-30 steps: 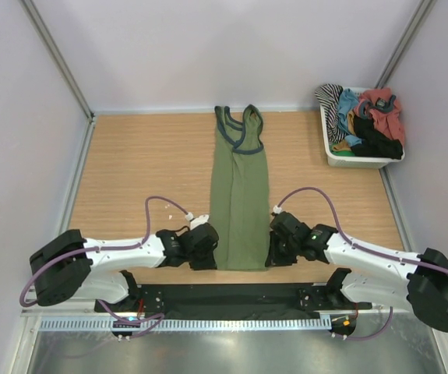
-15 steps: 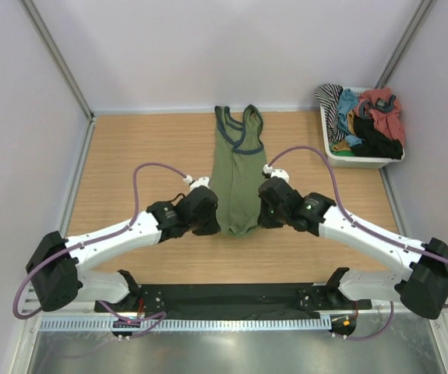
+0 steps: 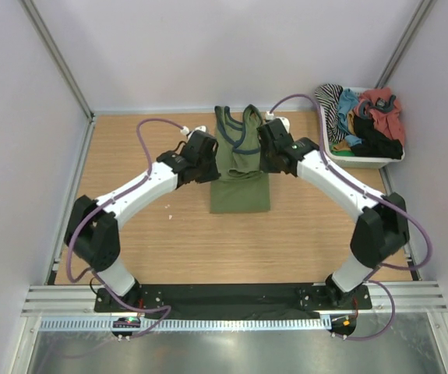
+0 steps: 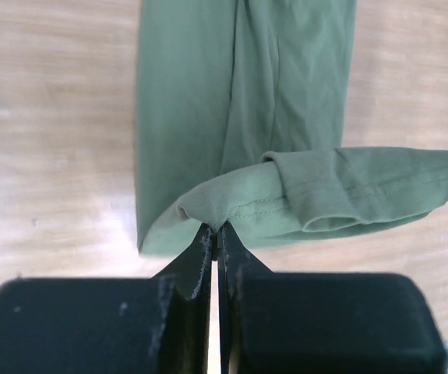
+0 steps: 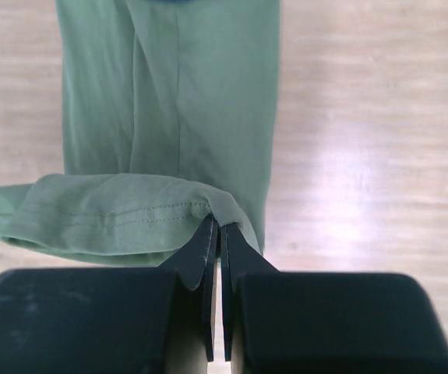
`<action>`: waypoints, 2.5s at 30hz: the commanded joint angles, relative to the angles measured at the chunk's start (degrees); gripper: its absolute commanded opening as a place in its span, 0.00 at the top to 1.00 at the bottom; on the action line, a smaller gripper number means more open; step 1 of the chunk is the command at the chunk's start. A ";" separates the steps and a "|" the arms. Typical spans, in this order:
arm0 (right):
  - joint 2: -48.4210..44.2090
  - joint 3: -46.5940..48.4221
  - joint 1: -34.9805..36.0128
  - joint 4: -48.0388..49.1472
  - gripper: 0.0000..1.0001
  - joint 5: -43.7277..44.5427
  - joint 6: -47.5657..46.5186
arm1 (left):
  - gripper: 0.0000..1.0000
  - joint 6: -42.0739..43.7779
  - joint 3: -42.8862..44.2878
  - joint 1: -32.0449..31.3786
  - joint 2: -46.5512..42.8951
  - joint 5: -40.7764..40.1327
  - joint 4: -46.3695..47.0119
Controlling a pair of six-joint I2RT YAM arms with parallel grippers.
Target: Fold and stack the tank tops
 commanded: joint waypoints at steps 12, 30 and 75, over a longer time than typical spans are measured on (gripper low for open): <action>22.54 23.01 -6.56 -0.99 0.99 -1.95 -3.61 | 1.00 3.47 18.06 7.90 16.93 2.12 0.05; 28.17 29.77 -9.64 -2.04 0.99 -3.97 -4.31 | 1.00 4.70 25.01 10.01 25.11 4.76 -0.12; 9.63 -18.73 -10.61 23.45 0.82 -22.17 0.97 | 0.71 2.85 -8.73 7.37 13.07 13.29 14.55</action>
